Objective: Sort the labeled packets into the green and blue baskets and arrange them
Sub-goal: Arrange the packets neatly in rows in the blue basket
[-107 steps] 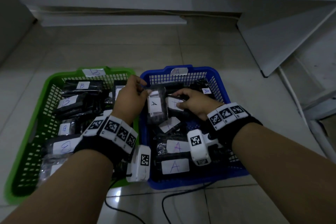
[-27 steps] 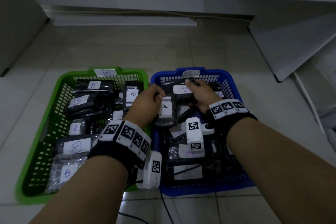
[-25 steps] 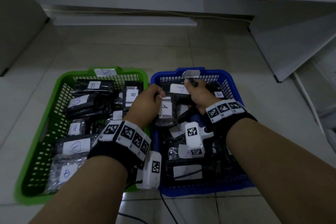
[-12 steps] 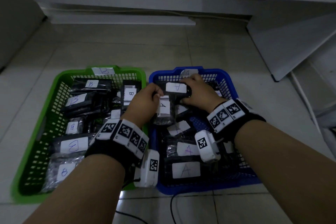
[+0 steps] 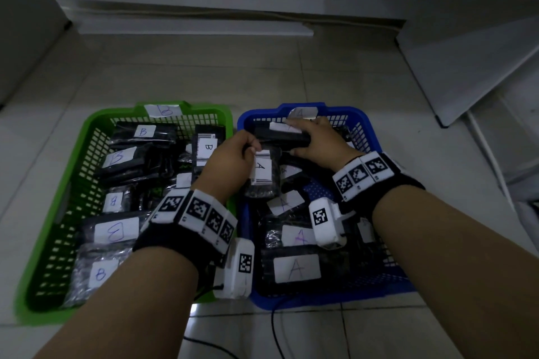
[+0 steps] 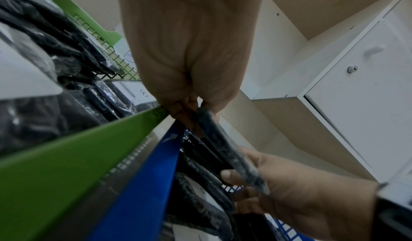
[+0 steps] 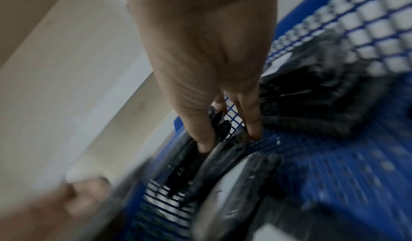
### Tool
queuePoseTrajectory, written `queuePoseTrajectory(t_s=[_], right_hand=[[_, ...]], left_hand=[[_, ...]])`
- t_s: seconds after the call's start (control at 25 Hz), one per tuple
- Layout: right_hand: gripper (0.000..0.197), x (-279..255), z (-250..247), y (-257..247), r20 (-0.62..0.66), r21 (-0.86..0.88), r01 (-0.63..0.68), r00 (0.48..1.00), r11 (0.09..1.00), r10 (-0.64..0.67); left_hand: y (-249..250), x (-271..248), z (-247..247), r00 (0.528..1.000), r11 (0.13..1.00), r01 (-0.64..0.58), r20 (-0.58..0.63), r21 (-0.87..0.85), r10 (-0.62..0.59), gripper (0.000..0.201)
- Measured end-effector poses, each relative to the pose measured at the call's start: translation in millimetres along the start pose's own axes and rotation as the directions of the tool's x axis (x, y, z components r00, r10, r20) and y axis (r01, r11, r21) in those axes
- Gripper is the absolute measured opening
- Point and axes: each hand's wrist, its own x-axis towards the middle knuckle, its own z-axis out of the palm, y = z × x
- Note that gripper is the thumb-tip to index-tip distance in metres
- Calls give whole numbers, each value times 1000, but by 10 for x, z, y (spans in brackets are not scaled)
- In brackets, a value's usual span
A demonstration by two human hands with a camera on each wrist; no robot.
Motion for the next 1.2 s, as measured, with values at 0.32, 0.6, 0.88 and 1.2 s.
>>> queuePoseTrajectory(t_s=[0.32,0.6,0.88,1.2], right_hand=[[23,-267,53,177,-29,332,-279,952,901,305],[23,-245,64,145,8,356,-257,962,899,272],[31,-217,137,83,-30,439,-264,951,859,308],[31,-290,164,14,152,554,-355,933,753,327]], left_hand=[[32,-14,8,1000,1000,-5,-5,2,5,15],[24,-5,17,1000,1000,0,-3,4,0,15],[-1,3,29,1000,1000,-13,-13,-3,13,16],[-8,8,26,1000,1000,-17,-6,-13,17,15]])
